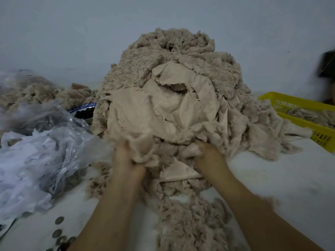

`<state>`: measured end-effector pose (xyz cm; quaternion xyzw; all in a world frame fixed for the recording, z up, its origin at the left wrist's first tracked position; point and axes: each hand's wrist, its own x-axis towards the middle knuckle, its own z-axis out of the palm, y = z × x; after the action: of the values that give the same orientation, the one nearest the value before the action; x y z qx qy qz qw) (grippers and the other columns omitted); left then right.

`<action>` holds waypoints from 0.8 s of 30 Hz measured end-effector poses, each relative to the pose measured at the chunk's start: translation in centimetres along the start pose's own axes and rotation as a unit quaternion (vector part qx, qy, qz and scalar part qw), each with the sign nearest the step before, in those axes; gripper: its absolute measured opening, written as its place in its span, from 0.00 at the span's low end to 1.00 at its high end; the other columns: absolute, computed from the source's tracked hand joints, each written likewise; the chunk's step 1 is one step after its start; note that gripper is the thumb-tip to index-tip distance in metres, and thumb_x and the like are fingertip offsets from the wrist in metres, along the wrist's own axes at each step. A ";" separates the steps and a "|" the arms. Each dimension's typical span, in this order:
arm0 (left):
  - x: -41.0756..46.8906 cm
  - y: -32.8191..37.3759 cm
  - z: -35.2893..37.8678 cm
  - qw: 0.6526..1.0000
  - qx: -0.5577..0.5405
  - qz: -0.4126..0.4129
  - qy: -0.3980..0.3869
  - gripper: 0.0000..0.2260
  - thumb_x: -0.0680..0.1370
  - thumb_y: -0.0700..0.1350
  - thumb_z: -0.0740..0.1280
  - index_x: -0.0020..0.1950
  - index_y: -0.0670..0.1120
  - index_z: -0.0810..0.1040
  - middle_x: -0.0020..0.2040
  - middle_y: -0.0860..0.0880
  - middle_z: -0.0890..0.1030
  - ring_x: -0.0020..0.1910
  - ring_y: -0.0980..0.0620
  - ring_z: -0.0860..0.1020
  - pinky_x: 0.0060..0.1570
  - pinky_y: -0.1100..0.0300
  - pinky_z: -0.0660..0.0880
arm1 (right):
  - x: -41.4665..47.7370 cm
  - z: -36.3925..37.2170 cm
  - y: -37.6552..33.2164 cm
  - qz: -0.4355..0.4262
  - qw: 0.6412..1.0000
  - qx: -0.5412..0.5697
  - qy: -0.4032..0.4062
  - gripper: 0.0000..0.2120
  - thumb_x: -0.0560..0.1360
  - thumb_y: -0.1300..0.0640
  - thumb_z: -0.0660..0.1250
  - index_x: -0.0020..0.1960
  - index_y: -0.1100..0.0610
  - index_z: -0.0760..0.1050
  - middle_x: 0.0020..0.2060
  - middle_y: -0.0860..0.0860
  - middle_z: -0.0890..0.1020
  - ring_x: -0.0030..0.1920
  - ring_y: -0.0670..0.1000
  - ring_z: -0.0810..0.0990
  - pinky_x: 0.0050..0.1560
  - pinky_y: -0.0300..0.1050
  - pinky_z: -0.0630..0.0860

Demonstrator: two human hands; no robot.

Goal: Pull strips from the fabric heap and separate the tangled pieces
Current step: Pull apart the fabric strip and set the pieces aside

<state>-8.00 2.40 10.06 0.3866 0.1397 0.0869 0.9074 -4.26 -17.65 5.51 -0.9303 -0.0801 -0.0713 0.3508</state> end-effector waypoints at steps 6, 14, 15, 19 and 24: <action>-0.6 -2.5 1.3 0.995 0.055 0.023 -0.075 0.24 0.74 0.49 0.70 0.67 0.41 0.77 0.61 0.44 0.83 0.60 0.47 0.82 0.57 0.51 0.80 | -2.0 0.2 -1.8 -0.088 0.985 0.144 0.021 0.13 0.77 0.46 0.58 0.47 0.52 0.77 0.49 0.37 0.74 0.59 0.46 0.71 0.66 0.46 0.67; -1.4 -4.0 1.2 0.980 0.119 0.020 -0.157 0.15 0.78 0.44 0.68 0.61 0.37 0.81 0.58 0.38 0.83 0.60 0.43 0.82 0.55 0.53 0.81 | -2.5 -0.2 -3.1 -0.075 0.946 0.310 -0.065 0.06 0.76 0.34 0.63 0.53 0.30 0.74 0.50 0.23 0.78 0.54 0.26 0.75 0.48 0.21 0.70; -1.5 -4.2 1.4 0.976 0.155 0.033 -0.147 0.12 0.78 0.45 0.69 0.58 0.40 0.84 0.56 0.41 0.85 0.58 0.46 0.83 0.54 0.55 0.81 | -2.4 0.0 -3.2 -0.081 0.950 0.295 -0.069 0.06 0.78 0.38 0.64 0.54 0.29 0.72 0.50 0.21 0.77 0.54 0.24 0.74 0.51 0.21 0.70; -1.8 -5.0 1.5 0.952 0.279 0.047 -0.117 0.25 0.70 0.57 0.74 0.62 0.45 0.82 0.54 0.48 0.86 0.55 0.53 0.84 0.59 0.52 0.79 | -2.2 0.1 -3.0 -0.071 0.954 0.274 -0.102 0.11 0.81 0.52 0.62 0.57 0.35 0.74 0.53 0.35 0.82 0.55 0.34 0.78 0.61 0.39 0.75; -1.8 -5.3 1.2 0.910 0.355 0.076 -0.199 0.23 0.72 0.63 0.70 0.62 0.52 0.82 0.54 0.48 0.86 0.58 0.52 0.83 0.63 0.49 0.76 | -1.7 -0.8 -2.2 -0.004 0.923 0.378 -0.068 0.06 0.80 0.52 0.66 0.55 0.43 0.78 0.49 0.42 0.86 0.52 0.42 0.83 0.54 0.40 0.80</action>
<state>-9.01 -2.52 7.37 0.7023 -0.0517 0.0219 0.7097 -6.43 -16.73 7.25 -0.7308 -0.1282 0.0259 0.6700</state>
